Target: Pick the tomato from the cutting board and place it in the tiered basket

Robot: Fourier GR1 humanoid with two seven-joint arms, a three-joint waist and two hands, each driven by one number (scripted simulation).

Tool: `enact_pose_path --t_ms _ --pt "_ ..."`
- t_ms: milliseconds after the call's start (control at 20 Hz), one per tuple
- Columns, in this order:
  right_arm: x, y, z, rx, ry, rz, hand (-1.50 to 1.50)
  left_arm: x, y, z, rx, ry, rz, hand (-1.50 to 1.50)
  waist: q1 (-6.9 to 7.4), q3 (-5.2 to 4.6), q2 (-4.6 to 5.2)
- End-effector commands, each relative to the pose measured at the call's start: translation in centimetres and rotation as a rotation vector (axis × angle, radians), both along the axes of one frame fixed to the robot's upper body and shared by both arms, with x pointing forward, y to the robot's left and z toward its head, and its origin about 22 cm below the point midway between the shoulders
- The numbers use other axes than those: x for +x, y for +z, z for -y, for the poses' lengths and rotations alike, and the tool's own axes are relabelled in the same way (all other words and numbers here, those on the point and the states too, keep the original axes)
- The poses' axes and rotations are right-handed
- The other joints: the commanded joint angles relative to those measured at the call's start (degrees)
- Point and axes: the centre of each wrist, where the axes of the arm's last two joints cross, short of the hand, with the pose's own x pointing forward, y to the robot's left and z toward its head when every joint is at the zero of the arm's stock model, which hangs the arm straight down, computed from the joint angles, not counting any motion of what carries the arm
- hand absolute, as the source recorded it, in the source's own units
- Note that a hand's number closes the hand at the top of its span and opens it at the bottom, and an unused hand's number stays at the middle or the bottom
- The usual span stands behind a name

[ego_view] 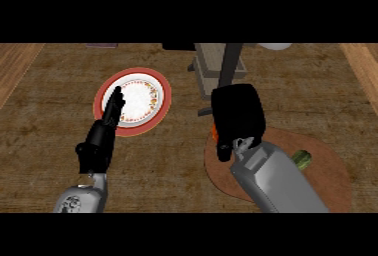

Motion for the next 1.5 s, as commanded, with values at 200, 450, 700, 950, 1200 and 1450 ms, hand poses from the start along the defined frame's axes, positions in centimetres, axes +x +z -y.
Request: enact_pose_path --t_ms 200,450,700,950,1200,1450 --pt "-1.3 13.1 -3.3 0.077 -0.098 0.220 1.50 0.8 0.4 0.8 -0.005 -0.011 0.008 0.00 0.21 0.04 -0.09" --pt "-2.0 20.2 -3.5 0.157 -0.116 0.284 1.50 1.1 0.3 0.5 0.005 -0.004 -0.014 0.00 -0.71 0.02 -0.52" --pt "-1.7 25.9 -4.5 0.188 -0.135 0.280 1.50 1.2 0.6 -0.2 -0.010 0.017 -0.024 0.00 -0.93 0.01 -0.46" --pt "0.1 28.4 -4.4 0.429 -0.162 0.247 1.50 1.4 1.2 -0.6 -0.005 -0.001 0.002 0.00 -0.23 0.08 0.12" --pt "1.8 30.0 -6.5 0.436 -0.183 0.237 1.50 1.2 1.1 0.0 -0.010 0.017 -0.005 0.00 -0.65 0.10 0.66" --pt "4.1 30.2 -6.5 0.439 -0.211 0.269 1.50 1.4 2.2 1.4 -0.005 0.007 -0.002 0.00 -0.62 0.13 0.90"
